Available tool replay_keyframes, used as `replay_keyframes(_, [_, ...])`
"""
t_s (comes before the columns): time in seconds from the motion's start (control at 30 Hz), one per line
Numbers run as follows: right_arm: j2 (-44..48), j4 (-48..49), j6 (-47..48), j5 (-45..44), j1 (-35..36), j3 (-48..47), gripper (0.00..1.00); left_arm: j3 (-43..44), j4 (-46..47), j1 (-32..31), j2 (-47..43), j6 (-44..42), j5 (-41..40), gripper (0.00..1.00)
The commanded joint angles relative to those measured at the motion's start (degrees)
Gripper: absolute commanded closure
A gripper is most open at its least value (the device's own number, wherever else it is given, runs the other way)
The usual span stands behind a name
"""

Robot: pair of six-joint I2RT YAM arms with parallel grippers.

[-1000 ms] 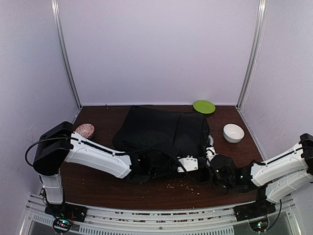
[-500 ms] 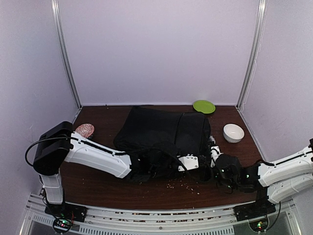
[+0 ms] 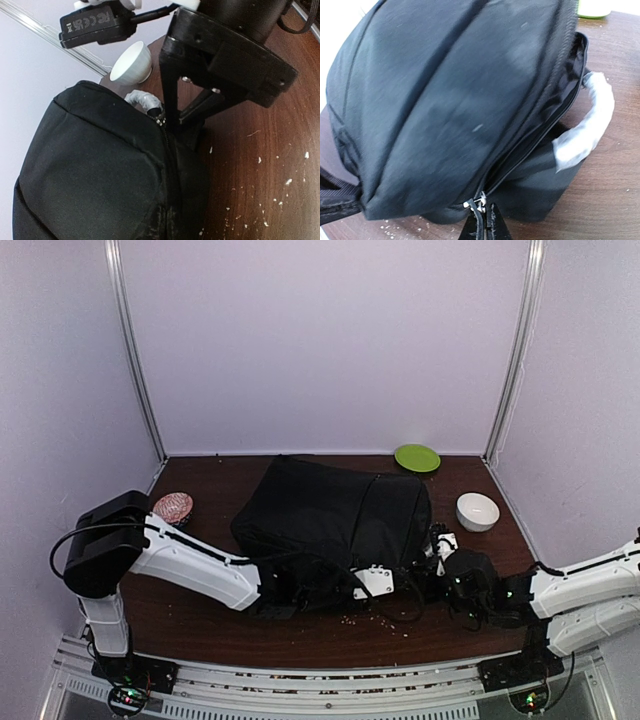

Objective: Pack the student bag
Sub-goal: Zip the student bag at the center of the board, then adjust the student bag at the center of the board.

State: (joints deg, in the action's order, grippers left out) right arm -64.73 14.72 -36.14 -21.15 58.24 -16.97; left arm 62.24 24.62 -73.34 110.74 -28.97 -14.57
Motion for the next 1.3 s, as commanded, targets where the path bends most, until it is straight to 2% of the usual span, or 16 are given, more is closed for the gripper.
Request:
replay_keyframes(0.0, [-1.3, -0.4, 0.9, -3.9, -2.1, -1.3, 1.00, -3.2, -0.7, 1.8, -3.2, 2.5, -2.8, 1.00])
replay_keyframes(0.27, [-5.3, 2.5, -2.1, -5.7, -5.5, -2.2, 1.00, -8.2, -0.9, 1.8, -7.4, 5.1, -4.3, 1.00])
replay_keyframes(0.6, [-8.7, 4.4, -3.3, -4.0, -8.4, -5.0, 1.00, -14.6, -0.7, 1.8, -11.0, 9.9, -7.1, 1.00])
replay_keyframes(0.7, [-7.9, 4.9, -2.7, -1.7, -8.3, -4.5, 1.00, -17.0, 0.4, 1.8, -12.2, 12.2, -7.7, 1.00])
replay_keyframes(0.77, [-6.9, 4.9, -0.8, 3.5, -8.4, -4.4, 1.00, -17.6, 0.3, 1.8, -13.1, 13.7, -8.7, 1.00])
replay_keyframes(0.83, [-4.5, 2.5, 0.8, 8.3, -8.1, -4.3, 0.84, -17.4, -0.9, 1.8, -14.0, 15.2, -10.3, 1.00])
replay_keyframes(0.9, [-0.8, -1.4, 1.6, 11.1, -7.9, -4.3, 0.62, -16.6, -3.2, 1.7, -14.8, 17.2, -12.1, 1.00])
replay_keyframes(0.97, [3.7, -7.2, 2.7, 12.9, -7.8, -4.5, 0.46, -15.8, -5.8, 1.7, -15.6, 19.2, -13.5, 1.00])
replay_keyframes(1.0, [6.3, -10.2, 3.3, 13.5, -7.8, -4.8, 0.41, -15.5, -6.9, 1.7, -16.1, 20.3, -14.0, 0.96])
replay_keyframes(1.07, [10.8, -16.0, 4.7, 14.5, -7.9, -5.9, 0.34, -15.2, -8.7, 1.7, -16.9, 22.6, -15.3, 0.78])
replay_keyframes(1.13, [14.9, -22.3, 6.0, 14.6, -7.9, -7.9, 0.30, -15.2, -10.2, 1.8, -18.1, 24.8, -16.0, 0.60])
replay_keyframes(1.27, [19.2, -30.0, 8.9, 14.3, -8.7, -14.3, 0.24, -16.7, -12.4, 2.0, -22.0, 30.5, -16.4, 0.30])
